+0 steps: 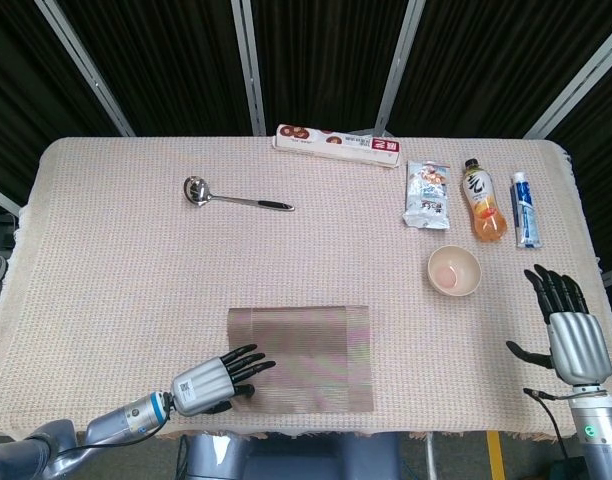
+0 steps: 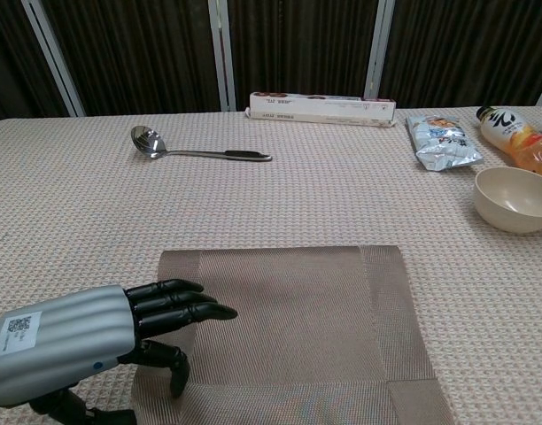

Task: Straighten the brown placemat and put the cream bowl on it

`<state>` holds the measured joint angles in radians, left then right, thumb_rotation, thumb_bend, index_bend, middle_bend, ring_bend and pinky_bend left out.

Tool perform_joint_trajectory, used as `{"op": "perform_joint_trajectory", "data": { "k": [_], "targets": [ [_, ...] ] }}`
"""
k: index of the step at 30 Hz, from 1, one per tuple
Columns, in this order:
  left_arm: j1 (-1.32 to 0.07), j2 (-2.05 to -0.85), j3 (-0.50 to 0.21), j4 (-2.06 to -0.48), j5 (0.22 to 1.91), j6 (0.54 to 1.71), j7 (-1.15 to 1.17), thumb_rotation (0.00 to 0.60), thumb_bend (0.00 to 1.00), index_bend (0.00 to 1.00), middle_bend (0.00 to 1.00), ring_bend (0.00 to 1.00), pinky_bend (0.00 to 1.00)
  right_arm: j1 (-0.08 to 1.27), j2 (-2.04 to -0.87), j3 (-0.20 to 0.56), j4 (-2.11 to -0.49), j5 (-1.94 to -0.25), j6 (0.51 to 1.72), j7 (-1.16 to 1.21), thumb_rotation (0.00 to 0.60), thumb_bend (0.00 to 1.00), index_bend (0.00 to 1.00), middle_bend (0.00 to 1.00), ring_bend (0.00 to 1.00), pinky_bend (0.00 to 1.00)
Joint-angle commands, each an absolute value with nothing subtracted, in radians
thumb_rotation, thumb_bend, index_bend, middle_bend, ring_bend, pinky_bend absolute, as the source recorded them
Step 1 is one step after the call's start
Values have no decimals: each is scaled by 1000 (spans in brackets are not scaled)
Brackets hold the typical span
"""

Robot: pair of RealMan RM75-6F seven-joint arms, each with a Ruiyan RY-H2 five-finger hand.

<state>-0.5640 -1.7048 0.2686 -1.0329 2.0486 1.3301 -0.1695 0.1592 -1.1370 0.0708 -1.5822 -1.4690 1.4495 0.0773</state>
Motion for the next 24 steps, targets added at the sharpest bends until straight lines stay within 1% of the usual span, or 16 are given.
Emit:
{"op": "perform_joint_trajectory", "data": {
  "k": [1,6,14,24],
  "targets": [
    [-567,-1695,275,-1042,2044,1322,-167,600,257,432,0,0,0,159,-1137,72,-1583,-1469,1448,77,600,0,0,0,0,0],
    [-566,-1675,284,-1058,2035,1314,-156,600,255,430,0,0,0,158,-1137,73,-1582,-1470,1446,77,600,0,0,0,0,0],
    [-574,-1661,258,-1069,2010,1318,-145,600,257,428,0,0,0,157,-1137,75,-1584,-1472,1447,74,600,0,0,0,0,0],
    [-583,-1665,254,-1085,1997,1308,-134,600,257,427,0,0,0,155,-1138,80,-1582,-1472,1445,74,600,0,0,0,0,0]
  ]
}}
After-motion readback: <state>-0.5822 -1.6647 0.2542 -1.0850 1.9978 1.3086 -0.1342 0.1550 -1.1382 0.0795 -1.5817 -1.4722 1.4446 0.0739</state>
